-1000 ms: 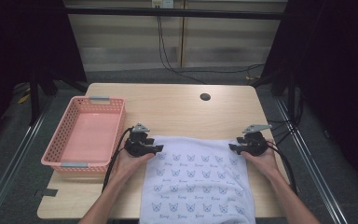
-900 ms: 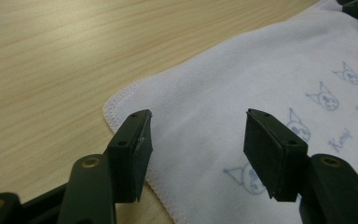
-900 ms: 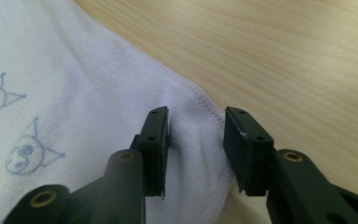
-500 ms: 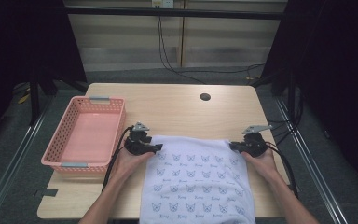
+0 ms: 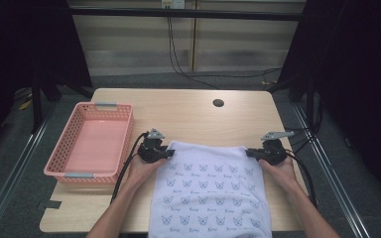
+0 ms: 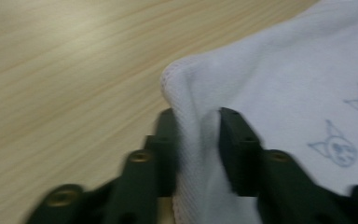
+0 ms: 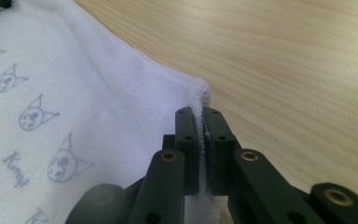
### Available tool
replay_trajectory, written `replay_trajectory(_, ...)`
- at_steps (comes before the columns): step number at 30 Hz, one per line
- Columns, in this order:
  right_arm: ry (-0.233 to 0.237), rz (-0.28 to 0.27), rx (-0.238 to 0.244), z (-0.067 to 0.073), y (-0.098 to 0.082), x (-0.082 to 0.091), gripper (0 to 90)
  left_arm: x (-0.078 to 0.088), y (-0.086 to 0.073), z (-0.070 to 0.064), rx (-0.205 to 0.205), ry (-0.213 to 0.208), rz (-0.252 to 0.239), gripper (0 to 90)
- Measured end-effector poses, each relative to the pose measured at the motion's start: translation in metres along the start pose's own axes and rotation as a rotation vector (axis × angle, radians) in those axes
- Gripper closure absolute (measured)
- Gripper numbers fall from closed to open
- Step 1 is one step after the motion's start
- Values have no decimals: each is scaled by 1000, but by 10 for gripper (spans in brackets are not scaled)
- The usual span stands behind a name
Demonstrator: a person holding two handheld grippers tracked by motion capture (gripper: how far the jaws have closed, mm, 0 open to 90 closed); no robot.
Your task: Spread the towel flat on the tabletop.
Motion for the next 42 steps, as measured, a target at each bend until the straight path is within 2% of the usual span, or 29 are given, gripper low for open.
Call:
replay_trajectory(1, 3, -7, -6, 0, 1, 1, 866, 0, 1, -1, 0, -16, -2, 847)
replay_trajectory(3, 11, -41, -14, -1, 5, 7, 867, 7, 5, -5, 39, -66, -30, 861)
replay_trajectory(4, 9, -62, -26, -3, 8, 12, 868, 10, 7, -6, 36, -72, -39, 863)
replay_trajectory(5, 9, -93, -38, -6, 13, 19, 868, 15, 10, -9, 37, -80, -57, 864)
replay_trajectory(7, 6, -114, -47, -8, 17, 25, 869, 28, 17, -13, 37, -105, -85, 864)
replay_trajectory(8, 2, -130, -47, -10, 21, 29, 869, 35, 20, -14, 37, -104, -108, 864)
replay_trajectory(9, 3, -150, -50, -12, 26, 34, 869, 47, 28, -16, 46, -121, -142, 864)
replay_trajectory(10, 0, -197, -49, -15, 38, 44, 869, 51, 32, -16, 41, -121, -153, 864)
replay_trajectory(12, 1, -234, -49, -17, 50, 50, 869, 59, 40, -16, 42, -116, -167, 864)
replay_trajectory(18, -13, -294, -10, -26, 91, 67, 869, 89, 79, -15, 22, -107, -243, 864)
replay_trajectory(19, -13, -294, -10, -26, 91, 67, 869, 89, 79, -15, 22, -107, -243, 864)
replay_trajectory(20, -22, -319, -3, -32, 106, 73, 869, 98, 91, -15, 26, -121, -271, 864)
replay_trajectory(21, -22, -319, -3, -32, 106, 73, 869, 98, 91, -15, 26, -121, -271, 864)
replay_trajectory(22, -29, -333, -7, -38, 115, 76, 869, 105, 103, -13, 25, -119, -288, 864)
replay_trajectory(25, -30, -345, -12, -44, 125, 77, 870, 108, 111, -14, 16, -108, -295, 865)
replay_trajectory(26, -41, -342, -17, -49, 135, 75, 870, 113, 121, -14, 9, -105, -312, 865)
replay_trajectory(29, -48, -346, -10, -54, 147, 75, 871, 121, 133, -10, 15, -93, -334, 865)
replay_trajectory(35, -66, -375, 0, -64, 175, 82, 873, 134, 154, -8, 22, -107, -380, 865)
replay_trajectory(37, -74, -383, 0, -68, 184, 84, 873, 136, 161, -8, 41, -118, -399, 865)
replay_trajectory(38, -80, -386, -2, -70, 188, 85, 874, 136, 165, -8, 33, -107, -402, 865)
replay_trajectory(39, -85, -389, -5, -72, 193, 87, 874, 137, 168, -8, 40, -116, -410, 865)
replay_trajectory(42, -87, -418, -13, -76, 202, 95, 875, 135, 167, -6, 47, -117, -407, 865)
Point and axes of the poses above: each handheld gripper's, and its own axes: x roughly backward along the jaws, y roughly out of its top, z roughly to its left, the point moved 7 cm from there along -x, roughly forward along the jaws, and after that the axes turned 15 degrees about x, right-handed, at the moved point
